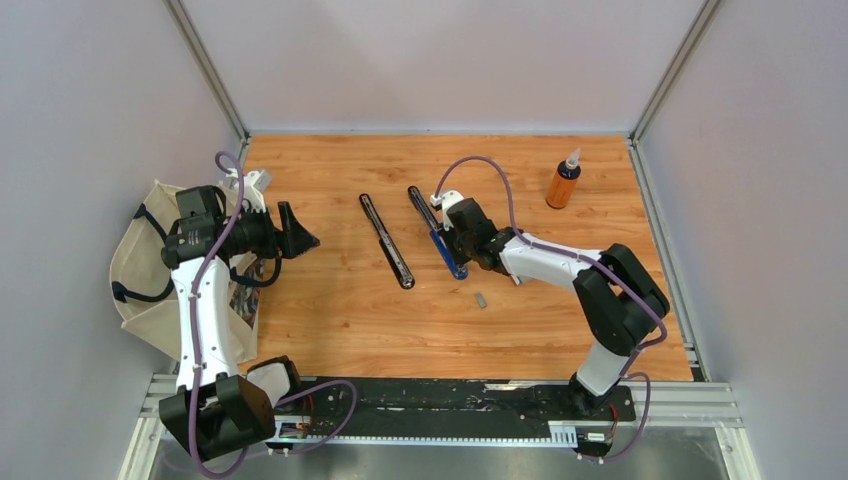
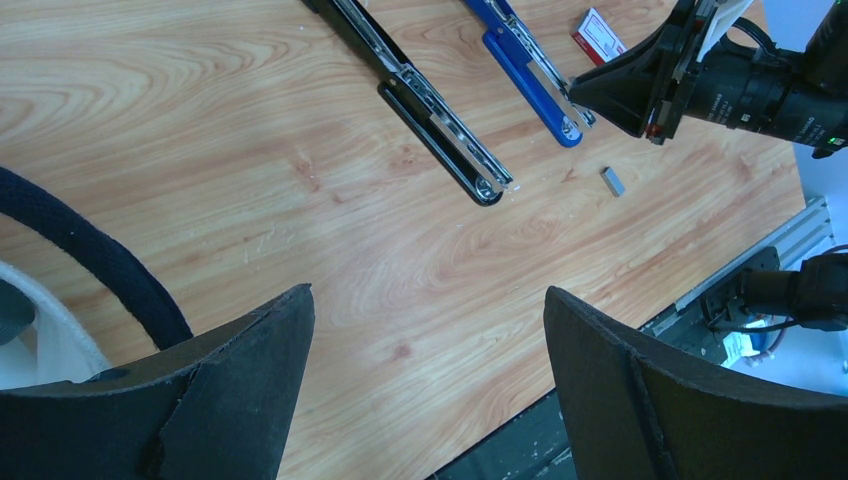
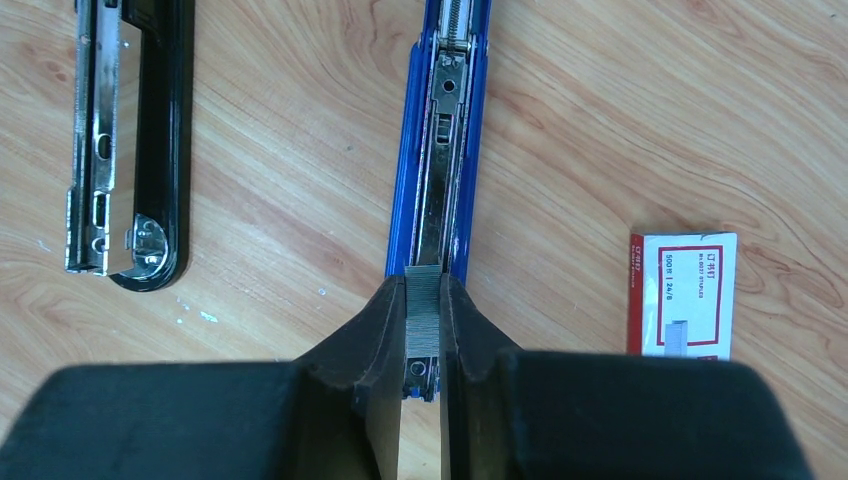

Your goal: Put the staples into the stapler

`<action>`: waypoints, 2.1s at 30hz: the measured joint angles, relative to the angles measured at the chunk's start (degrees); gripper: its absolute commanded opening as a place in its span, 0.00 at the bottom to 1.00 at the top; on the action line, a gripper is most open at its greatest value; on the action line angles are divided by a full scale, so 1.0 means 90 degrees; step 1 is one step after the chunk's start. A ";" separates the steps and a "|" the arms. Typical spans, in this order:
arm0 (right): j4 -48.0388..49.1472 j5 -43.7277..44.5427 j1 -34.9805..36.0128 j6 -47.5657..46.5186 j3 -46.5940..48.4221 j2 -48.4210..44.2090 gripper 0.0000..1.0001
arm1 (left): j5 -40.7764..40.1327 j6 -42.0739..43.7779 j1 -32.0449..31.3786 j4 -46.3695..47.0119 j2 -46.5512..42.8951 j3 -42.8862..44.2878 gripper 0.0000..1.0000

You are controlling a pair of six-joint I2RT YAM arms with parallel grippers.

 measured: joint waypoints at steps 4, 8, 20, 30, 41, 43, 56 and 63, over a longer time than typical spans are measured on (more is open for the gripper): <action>0.0010 0.0027 0.0000 -0.0012 0.0005 0.0061 0.13 | 0.0000 0.0000 0.0000 0.0000 0.0000 0.0000 0.93; 0.0007 0.0029 0.0000 -0.0012 0.0010 0.0066 0.13 | 0.0000 0.0000 0.0002 0.0000 0.0000 0.0000 0.93; 0.0007 0.0061 0.0000 -0.0010 0.0058 0.0153 0.15 | 0.0002 0.0002 0.0005 0.0005 0.0002 0.0000 0.93; 0.0005 0.0080 0.0000 -0.0012 0.0070 0.0177 0.16 | 0.0002 0.0000 0.0010 0.0010 0.0002 0.0000 0.93; 0.0000 0.0080 0.0000 -0.0012 0.0107 0.0221 0.19 | 0.0002 0.0002 0.0022 0.0015 0.0005 0.0000 0.93; 0.0005 0.0080 0.0000 -0.0012 0.0109 0.0226 0.19 | 0.0002 0.0002 0.0022 0.0015 0.0005 0.0000 0.93; -0.0027 0.0146 0.0000 -0.0007 0.0146 0.0248 0.20 | 0.0002 0.0005 0.0024 0.0017 0.0005 0.0000 0.93; -0.0029 0.0221 0.0000 -0.0005 0.0146 0.0250 0.20 | 0.0002 0.0005 0.0024 0.0017 0.0005 0.0000 0.93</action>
